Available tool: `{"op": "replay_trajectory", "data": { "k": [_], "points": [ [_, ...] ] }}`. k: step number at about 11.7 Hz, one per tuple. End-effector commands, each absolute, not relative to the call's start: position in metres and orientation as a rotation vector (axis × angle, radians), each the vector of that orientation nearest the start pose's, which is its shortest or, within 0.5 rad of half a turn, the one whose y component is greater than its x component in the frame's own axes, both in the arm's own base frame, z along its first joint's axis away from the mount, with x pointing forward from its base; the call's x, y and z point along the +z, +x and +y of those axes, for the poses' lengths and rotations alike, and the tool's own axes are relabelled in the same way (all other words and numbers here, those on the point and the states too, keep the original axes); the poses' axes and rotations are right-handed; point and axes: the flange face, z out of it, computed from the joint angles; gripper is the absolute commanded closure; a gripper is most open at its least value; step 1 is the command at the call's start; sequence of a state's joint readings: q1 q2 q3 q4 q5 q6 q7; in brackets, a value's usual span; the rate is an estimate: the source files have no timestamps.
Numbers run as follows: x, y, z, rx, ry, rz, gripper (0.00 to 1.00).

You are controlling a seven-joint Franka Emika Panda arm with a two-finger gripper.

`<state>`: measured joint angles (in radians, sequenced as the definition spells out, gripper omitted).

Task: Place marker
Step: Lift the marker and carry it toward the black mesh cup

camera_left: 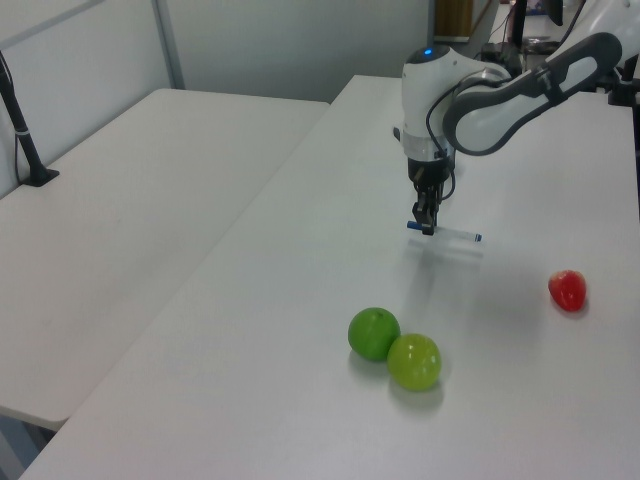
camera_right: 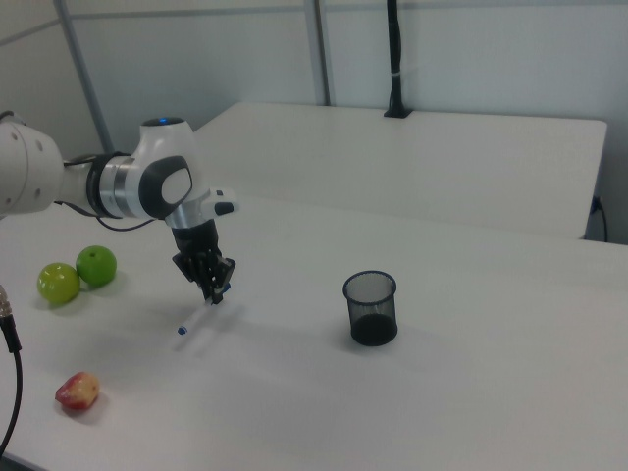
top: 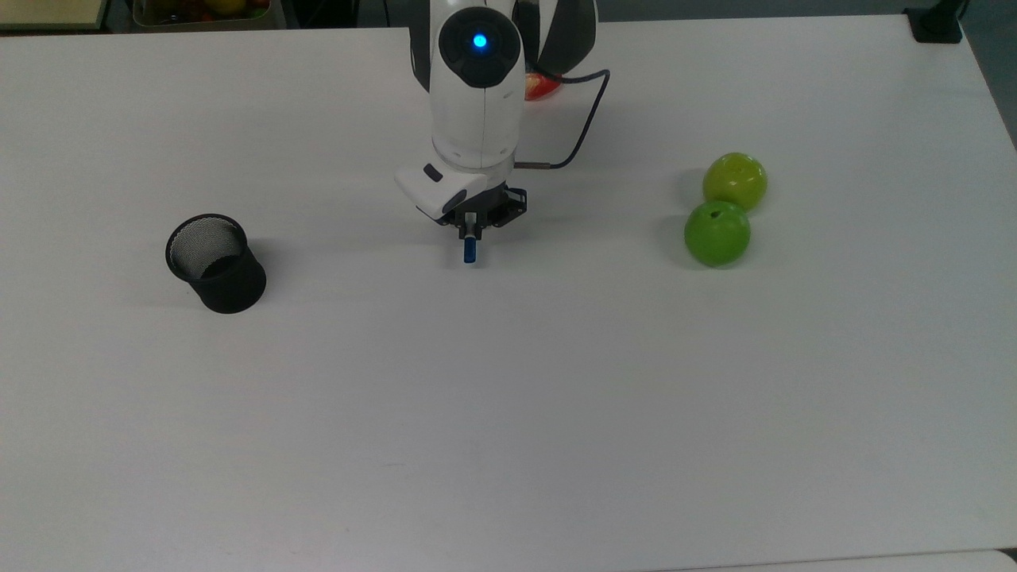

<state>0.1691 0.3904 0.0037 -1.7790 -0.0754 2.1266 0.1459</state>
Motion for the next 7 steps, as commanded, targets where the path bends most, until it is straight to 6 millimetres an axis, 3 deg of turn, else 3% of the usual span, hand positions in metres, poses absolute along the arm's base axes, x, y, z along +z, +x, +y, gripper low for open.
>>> {"op": "replay_trajectory", "data": {
  "k": [1,3,5,7],
  "points": [
    [0.382,0.628,0.106,0.062,-3.226,-0.087,0.88],
    [0.421,0.625,0.102,0.069,-3.23,-0.072,0.88],
    [0.473,0.626,0.092,0.074,-3.233,-0.044,0.88],
    [0.508,0.625,0.089,0.098,-3.23,-0.024,0.88]
  ]
}}
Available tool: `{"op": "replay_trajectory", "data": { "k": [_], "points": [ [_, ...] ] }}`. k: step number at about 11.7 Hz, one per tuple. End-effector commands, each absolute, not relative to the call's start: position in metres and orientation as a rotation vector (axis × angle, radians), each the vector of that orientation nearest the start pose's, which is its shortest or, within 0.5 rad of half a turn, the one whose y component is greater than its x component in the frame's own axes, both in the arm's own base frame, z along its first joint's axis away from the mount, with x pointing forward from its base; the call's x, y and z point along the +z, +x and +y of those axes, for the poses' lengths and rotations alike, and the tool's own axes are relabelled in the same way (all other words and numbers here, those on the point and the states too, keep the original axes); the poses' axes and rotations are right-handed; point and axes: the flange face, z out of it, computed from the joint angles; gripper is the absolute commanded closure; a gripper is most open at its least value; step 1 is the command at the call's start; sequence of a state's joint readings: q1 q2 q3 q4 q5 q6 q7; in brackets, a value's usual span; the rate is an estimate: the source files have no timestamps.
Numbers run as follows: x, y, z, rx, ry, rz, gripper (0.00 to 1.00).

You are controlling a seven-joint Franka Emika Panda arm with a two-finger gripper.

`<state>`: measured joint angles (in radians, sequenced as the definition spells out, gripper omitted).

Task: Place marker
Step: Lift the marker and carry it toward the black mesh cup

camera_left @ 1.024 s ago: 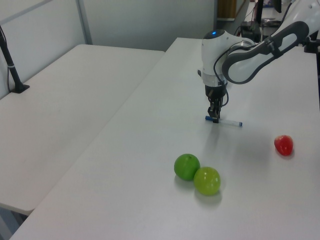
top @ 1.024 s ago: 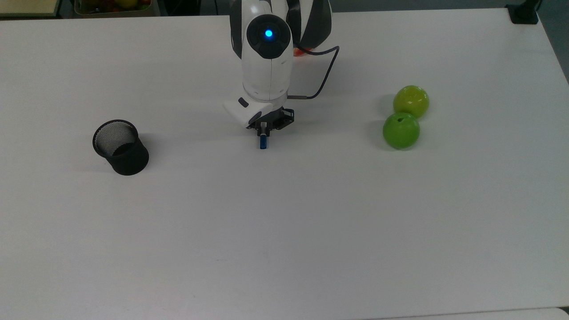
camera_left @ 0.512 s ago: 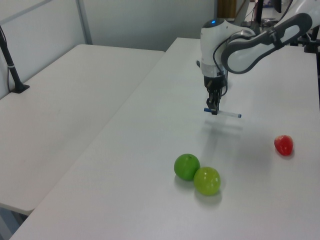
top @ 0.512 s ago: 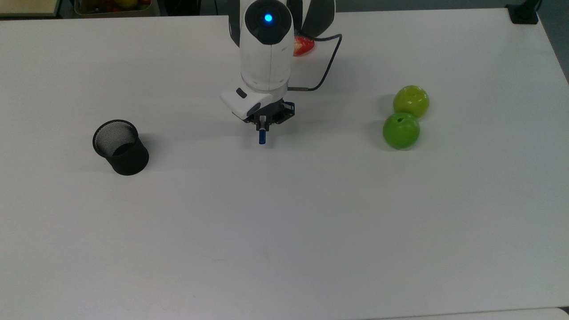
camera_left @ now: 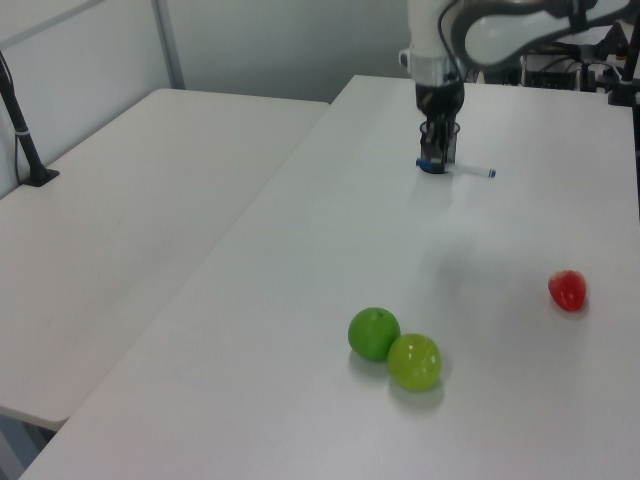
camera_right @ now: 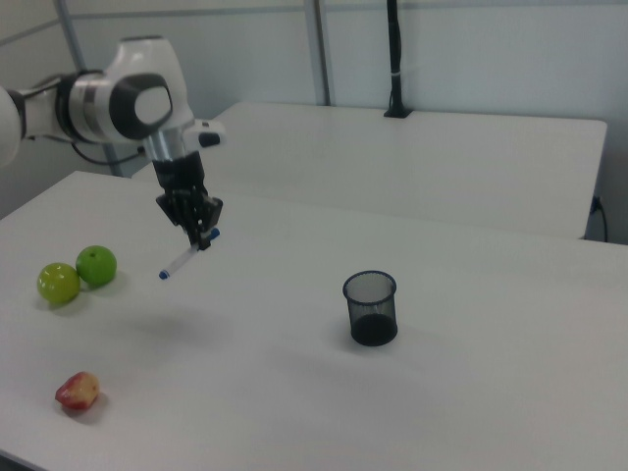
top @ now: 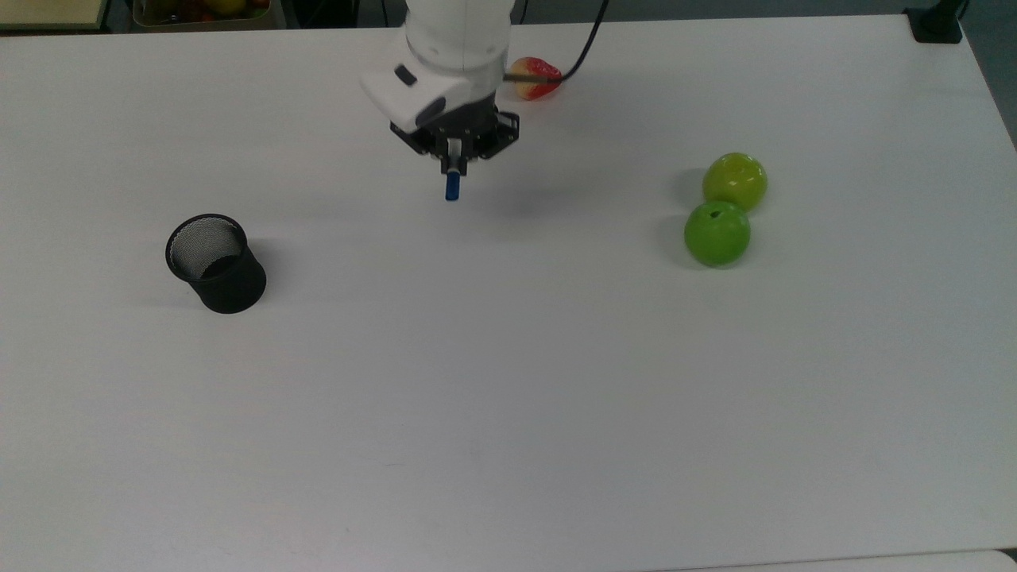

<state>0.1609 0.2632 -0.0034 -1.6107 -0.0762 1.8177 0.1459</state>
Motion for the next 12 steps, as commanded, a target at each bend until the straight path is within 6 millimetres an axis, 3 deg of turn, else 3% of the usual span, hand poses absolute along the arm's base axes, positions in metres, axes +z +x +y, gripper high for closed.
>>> {"op": "replay_trajectory", "data": {
  "k": [1,5,9,12],
  "points": [
    [0.516,0.626,0.085,0.091,-3.232,-0.015,0.88],
    [0.518,0.631,0.045,0.087,-3.234,-0.014,0.88],
    [0.516,0.634,-0.03,0.096,-3.225,-0.004,0.88],
    [0.515,0.637,-0.099,0.011,-3.232,0.049,0.88]
  ]
}}
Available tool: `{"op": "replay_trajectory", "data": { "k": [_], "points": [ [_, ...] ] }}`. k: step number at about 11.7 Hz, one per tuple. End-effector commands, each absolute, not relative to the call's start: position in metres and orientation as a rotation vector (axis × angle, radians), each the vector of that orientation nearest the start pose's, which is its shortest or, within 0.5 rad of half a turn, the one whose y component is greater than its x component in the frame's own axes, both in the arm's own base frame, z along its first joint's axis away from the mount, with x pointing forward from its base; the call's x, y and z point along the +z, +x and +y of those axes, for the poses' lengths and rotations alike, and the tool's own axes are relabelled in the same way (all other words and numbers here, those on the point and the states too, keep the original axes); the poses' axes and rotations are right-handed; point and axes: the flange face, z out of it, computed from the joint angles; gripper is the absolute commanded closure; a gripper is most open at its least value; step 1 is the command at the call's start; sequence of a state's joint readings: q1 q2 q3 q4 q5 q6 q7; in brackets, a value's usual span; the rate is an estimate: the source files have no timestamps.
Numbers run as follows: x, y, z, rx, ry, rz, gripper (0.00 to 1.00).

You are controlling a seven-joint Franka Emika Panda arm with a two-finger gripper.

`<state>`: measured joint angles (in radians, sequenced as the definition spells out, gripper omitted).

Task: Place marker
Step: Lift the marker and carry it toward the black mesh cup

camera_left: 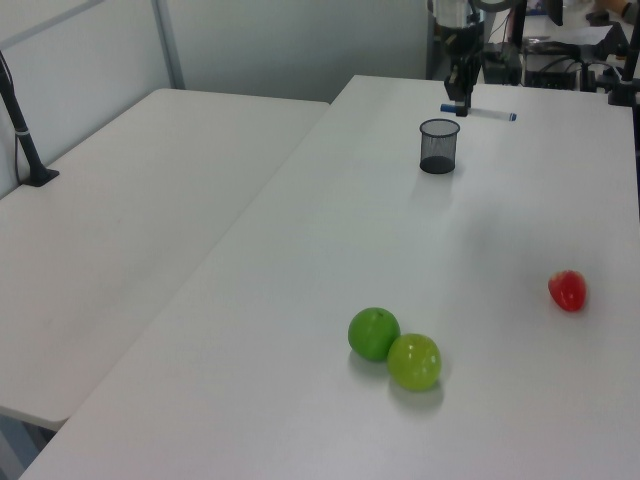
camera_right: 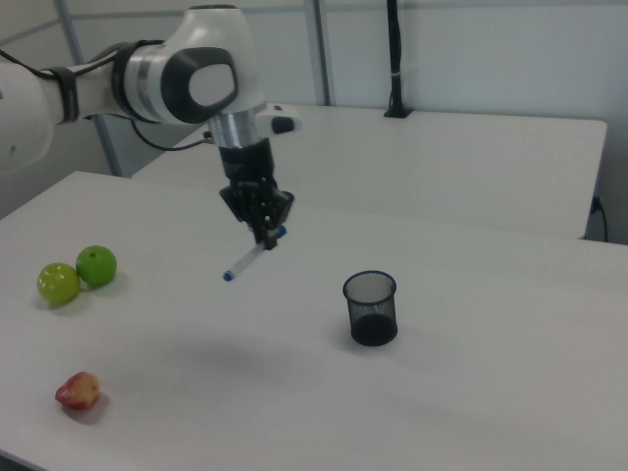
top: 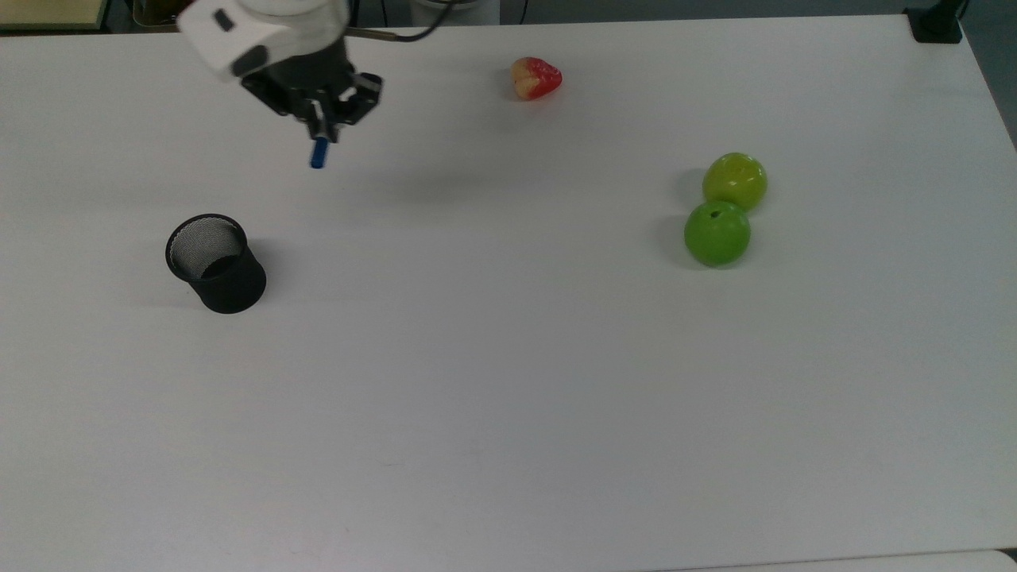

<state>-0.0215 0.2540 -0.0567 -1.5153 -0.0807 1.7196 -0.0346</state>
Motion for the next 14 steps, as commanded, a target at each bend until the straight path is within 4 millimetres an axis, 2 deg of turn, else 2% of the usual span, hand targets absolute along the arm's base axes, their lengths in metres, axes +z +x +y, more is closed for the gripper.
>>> {"op": "replay_trajectory", "data": {
  "k": [1,4,7,11,14],
  "points": [
    [0.515,0.638,-0.114,-0.023,-3.236,0.054,0.88],
    [0.515,0.645,-0.146,-0.164,-3.246,0.108,0.88],
    [0.514,0.654,-0.155,-0.319,-3.252,0.128,0.88],
    [0.511,0.667,-0.157,-0.587,-3.241,0.127,0.87],
    [0.497,0.671,-0.161,-0.733,-3.223,0.137,0.87]
  ]
}}
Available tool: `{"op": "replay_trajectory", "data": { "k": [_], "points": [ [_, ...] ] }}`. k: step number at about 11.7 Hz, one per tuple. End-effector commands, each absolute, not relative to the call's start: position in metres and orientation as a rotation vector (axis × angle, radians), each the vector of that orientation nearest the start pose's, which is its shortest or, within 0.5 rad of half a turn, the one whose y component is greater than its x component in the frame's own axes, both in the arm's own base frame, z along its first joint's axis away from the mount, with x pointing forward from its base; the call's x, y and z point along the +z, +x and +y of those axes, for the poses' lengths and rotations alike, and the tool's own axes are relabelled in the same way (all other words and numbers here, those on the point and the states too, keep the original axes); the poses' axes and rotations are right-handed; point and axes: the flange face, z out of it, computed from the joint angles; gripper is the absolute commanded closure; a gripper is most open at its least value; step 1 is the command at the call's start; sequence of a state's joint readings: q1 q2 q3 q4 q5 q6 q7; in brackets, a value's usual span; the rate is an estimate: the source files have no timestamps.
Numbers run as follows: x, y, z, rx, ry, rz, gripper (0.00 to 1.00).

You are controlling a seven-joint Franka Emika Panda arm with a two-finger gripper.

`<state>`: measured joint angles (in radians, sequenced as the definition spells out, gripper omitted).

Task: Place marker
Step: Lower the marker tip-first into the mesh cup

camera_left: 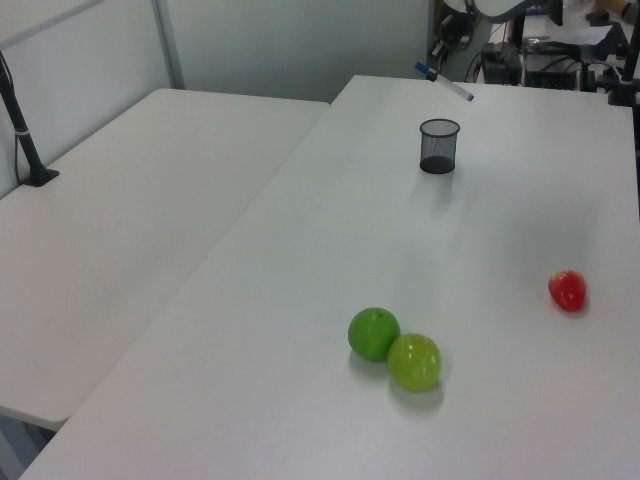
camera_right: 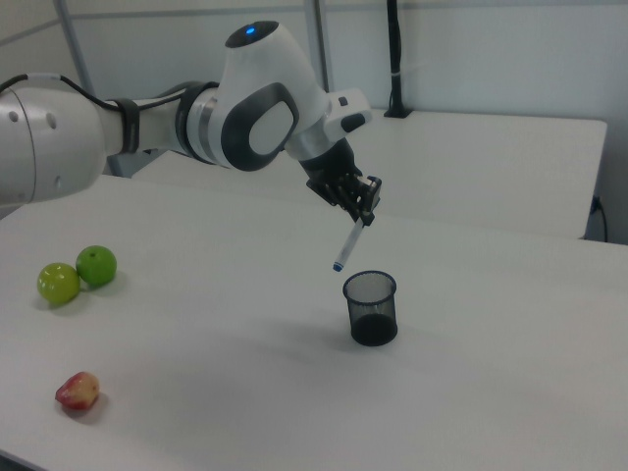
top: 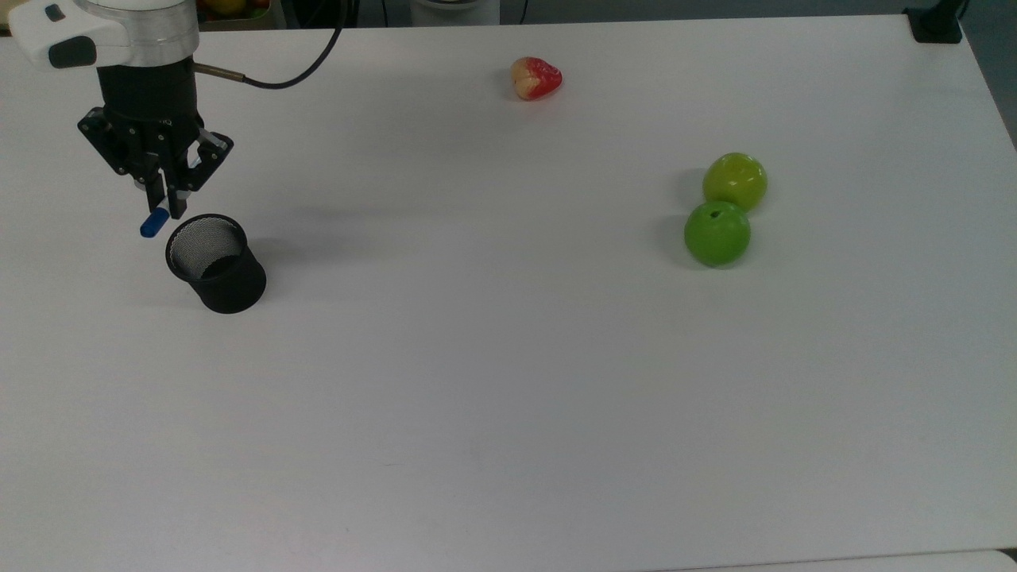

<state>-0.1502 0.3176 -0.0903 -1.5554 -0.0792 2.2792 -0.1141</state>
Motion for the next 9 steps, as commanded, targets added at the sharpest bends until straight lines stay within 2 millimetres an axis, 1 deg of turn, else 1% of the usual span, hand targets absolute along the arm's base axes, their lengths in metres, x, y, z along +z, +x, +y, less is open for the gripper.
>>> {"op": "replay_trajectory", "data": {
  "k": [1,4,6,9],
  "points": [
    [0.488,0.674,-0.16,-0.763,-3.218,0.132,0.87],
    [0.469,0.683,-0.156,-0.793,-3.207,0.194,0.87],
    [0.453,0.689,-0.157,-0.816,-3.203,0.196,0.87],
    [0.439,0.69,-0.159,-0.865,-3.193,0.192,0.86]
  ]
}}
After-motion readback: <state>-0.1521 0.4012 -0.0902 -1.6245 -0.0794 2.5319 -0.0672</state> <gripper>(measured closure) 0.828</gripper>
